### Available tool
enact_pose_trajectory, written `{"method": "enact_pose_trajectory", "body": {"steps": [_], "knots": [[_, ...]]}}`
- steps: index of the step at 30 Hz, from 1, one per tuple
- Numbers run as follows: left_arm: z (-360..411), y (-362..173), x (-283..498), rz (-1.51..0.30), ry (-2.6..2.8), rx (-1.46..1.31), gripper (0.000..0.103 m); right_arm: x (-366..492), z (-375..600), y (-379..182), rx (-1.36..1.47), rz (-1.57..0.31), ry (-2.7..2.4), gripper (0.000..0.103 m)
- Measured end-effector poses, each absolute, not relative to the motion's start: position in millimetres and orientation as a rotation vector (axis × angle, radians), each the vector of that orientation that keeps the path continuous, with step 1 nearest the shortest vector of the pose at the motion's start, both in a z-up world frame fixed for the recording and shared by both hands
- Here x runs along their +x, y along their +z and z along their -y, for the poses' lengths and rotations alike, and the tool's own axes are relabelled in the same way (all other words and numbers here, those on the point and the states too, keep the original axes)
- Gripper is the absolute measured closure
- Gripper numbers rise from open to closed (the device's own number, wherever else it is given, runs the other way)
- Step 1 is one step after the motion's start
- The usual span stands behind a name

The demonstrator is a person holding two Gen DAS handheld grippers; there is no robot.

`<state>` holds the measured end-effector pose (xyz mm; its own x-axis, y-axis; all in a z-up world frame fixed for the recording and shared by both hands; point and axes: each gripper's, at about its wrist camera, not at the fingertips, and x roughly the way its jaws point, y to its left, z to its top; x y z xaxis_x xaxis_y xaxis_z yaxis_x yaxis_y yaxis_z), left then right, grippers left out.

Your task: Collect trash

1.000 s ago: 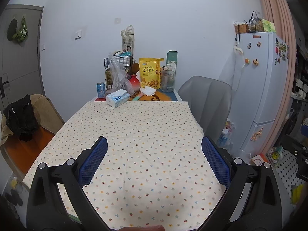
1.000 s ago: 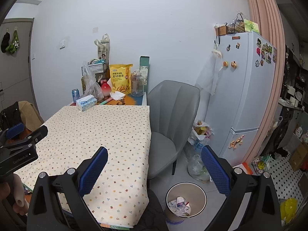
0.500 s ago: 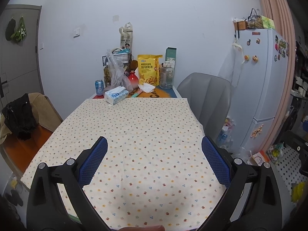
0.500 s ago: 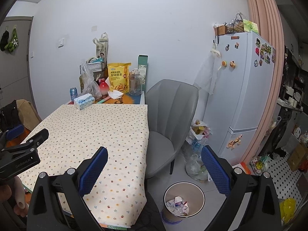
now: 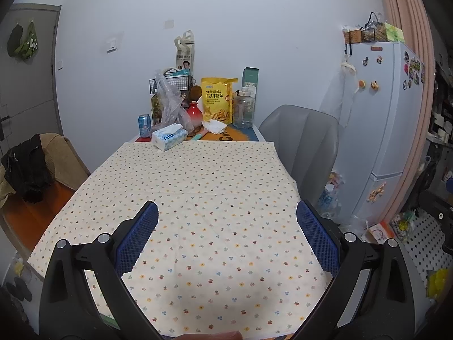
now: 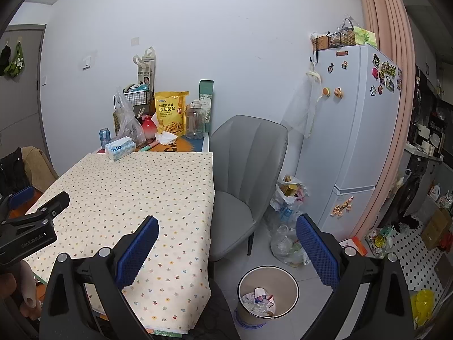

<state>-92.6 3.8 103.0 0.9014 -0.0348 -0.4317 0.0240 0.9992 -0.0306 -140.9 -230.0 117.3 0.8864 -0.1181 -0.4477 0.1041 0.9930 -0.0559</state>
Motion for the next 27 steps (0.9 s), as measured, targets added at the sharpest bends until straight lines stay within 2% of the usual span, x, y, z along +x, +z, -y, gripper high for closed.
{"method": "enact_pose_trajectory", "body": {"steps": [27], "knots": [[-1.1, 107.9, -96.2, -0.417, -0.008, -0.018, 0.006, -140.3, 239.8, 115.1, -0.008, -0.445, -0.155, 0.008]]}}
